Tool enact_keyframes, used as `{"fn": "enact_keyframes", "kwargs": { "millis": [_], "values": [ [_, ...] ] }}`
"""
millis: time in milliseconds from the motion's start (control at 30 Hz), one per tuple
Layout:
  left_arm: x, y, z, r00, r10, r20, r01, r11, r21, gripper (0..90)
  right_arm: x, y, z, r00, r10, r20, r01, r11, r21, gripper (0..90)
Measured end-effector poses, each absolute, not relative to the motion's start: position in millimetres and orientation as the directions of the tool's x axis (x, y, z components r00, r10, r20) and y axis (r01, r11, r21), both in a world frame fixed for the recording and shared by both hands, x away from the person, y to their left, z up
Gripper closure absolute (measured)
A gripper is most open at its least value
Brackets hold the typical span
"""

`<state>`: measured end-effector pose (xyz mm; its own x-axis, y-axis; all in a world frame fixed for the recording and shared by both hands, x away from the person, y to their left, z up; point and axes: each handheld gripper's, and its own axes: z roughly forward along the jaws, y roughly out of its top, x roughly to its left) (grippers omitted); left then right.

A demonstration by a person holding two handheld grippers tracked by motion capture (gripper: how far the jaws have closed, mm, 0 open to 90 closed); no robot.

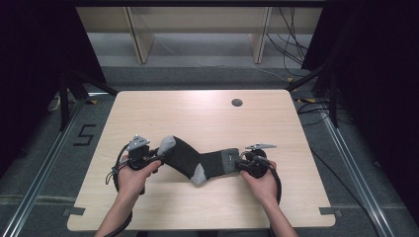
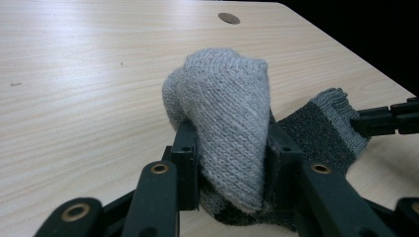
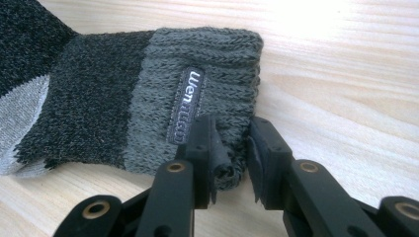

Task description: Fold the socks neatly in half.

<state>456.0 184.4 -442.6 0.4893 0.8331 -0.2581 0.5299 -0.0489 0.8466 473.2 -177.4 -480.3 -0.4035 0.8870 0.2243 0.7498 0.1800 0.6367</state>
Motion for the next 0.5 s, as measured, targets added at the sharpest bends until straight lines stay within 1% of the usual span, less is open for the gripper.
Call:
{"fn": "enact_keyframes", "kwargs": {
  "millis": [67, 100, 133, 167, 300, 367, 433, 500],
  "values": [
    [455.8, 185.4, -442.0, 0.485, 0.84, -0.242, 0.527, -0.06, 0.848, 64.9, 473.9, -175.0, -480.3, -0.398, 0.888, 0.23, 0.754, 0.174, 0.633, 74.0],
    [455.8, 185.6, -441.9, 0.487, 0.841, -0.238, 0.525, -0.063, 0.849, 65.2, 474.9, -174.6, -479.8, -0.408, 0.89, 0.204, 0.747, 0.197, 0.635, 74.6],
    [455.8, 185.6, -441.6, 0.49, 0.841, -0.232, 0.52, -0.068, 0.852, 65.3, 474.3, -173.4, -480.1, -0.4, 0.888, 0.227, 0.753, 0.178, 0.634, 75.0],
    [455.6, 185.7, -441.3, 0.488, 0.842, -0.23, 0.52, -0.069, 0.852, 65.3, 474.7, -173.9, -479.4, -0.411, 0.888, 0.208, 0.748, 0.197, 0.634, 75.1],
    [456.1, 184.6, -440.8, 0.489, 0.839, -0.238, 0.518, -0.059, 0.854, 65.3, 475.9, -173.3, -480.1, -0.413, 0.882, 0.226, 0.752, 0.19, 0.631, 75.6],
    [455.5, 183.8, -439.0, 0.48, 0.844, -0.24, 0.521, -0.054, 0.852, 65.2, 475.9, -172.5, -479.7, -0.396, 0.889, 0.229, 0.764, 0.18, 0.62, 75.7],
    [455.6, 182.6, -437.1, 0.478, 0.84, -0.255, 0.523, -0.039, 0.852, 64.8, 476.9, -173.0, -479.4, -0.413, 0.882, 0.226, 0.758, 0.196, 0.622, 75.7],
    [454.6, 180.9, -433.9, 0.477, 0.844, -0.246, 0.52, -0.045, 0.853, 64.6, 477.1, -171.1, -479.4, -0.405, 0.886, 0.227, 0.763, 0.191, 0.617, 75.7]
  ]
}}
